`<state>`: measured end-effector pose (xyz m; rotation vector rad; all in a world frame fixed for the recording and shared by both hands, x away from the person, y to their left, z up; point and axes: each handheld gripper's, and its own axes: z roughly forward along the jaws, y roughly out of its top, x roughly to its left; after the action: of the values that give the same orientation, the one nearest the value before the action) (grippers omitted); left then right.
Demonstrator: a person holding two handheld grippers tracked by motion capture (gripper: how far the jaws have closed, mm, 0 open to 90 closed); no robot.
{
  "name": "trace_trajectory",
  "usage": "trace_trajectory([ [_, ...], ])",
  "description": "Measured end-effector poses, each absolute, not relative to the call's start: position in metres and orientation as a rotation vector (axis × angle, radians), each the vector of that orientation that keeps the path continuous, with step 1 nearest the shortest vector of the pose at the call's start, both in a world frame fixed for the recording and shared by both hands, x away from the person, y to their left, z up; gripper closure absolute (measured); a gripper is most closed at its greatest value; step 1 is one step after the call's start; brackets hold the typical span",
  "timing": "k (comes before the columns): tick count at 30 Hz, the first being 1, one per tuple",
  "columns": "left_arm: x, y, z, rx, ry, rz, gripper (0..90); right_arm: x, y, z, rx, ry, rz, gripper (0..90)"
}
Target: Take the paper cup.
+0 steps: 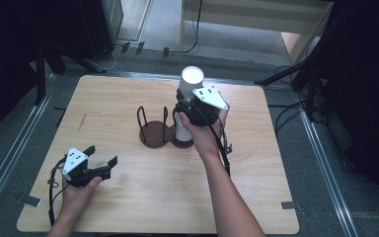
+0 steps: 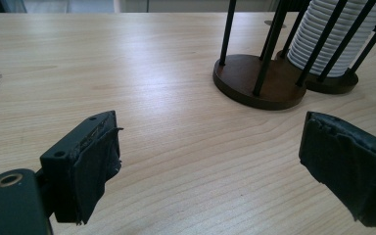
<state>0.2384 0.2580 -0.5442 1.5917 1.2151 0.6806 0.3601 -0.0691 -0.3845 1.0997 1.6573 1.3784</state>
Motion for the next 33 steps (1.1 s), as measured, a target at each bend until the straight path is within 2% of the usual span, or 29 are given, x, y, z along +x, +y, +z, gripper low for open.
trace_trajectory([
  [19,0.238,0.258,-0.544,1.6,1.2,0.684,8.6,0.34,-0.083,-0.367,1.072,1.624,1.39,33.3],
  [33,0.238,0.256,-0.539,1.6,1.193,0.695,8.6,0.315,-0.105,-0.378,1.088,1.649,1.39,33.7],
])
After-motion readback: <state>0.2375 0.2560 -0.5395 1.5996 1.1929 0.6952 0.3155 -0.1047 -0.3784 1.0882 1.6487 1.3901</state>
